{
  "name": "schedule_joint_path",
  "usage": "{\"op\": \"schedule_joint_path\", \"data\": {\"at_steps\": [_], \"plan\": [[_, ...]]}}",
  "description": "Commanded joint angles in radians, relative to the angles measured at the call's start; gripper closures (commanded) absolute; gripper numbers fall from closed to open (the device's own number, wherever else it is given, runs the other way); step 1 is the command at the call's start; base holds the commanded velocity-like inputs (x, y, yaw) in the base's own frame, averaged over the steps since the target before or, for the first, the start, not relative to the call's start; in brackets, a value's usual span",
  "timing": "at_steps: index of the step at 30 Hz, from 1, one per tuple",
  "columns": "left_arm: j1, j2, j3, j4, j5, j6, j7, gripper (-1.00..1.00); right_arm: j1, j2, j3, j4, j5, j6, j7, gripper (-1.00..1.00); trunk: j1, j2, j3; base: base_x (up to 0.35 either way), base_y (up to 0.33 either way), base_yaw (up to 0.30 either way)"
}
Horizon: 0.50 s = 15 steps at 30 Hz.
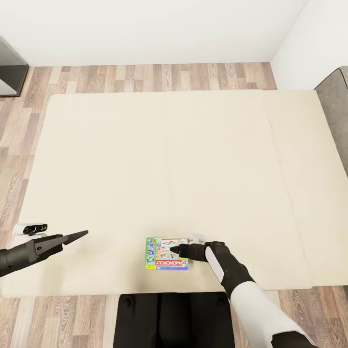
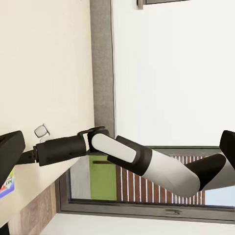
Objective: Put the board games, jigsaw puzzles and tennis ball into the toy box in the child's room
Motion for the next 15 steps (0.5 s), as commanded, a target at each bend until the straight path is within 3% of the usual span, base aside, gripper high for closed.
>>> {"op": "schedule_joint_path", "data": {"at_steps": [1, 15], "plan": [[0.000, 0.000, 0.000, 0.000, -0.001, 0.011, -0.004, -1.00, 0.000, 0.000, 0.000, -0.001, -0.008, 0.003, -0.001, -1.00, 0.001, -0.001, -0.001, 0.000, 0.001, 0.000], [0.000, 0.000, 0.000, 0.000, -0.001, 0.011, -0.004, -1.00, 0.000, 0.000, 0.000, -0.001, -0.008, 0.003, -0.001, -1.00, 0.001, -0.001, -0.001, 0.000, 0.003, 0.000]]}}
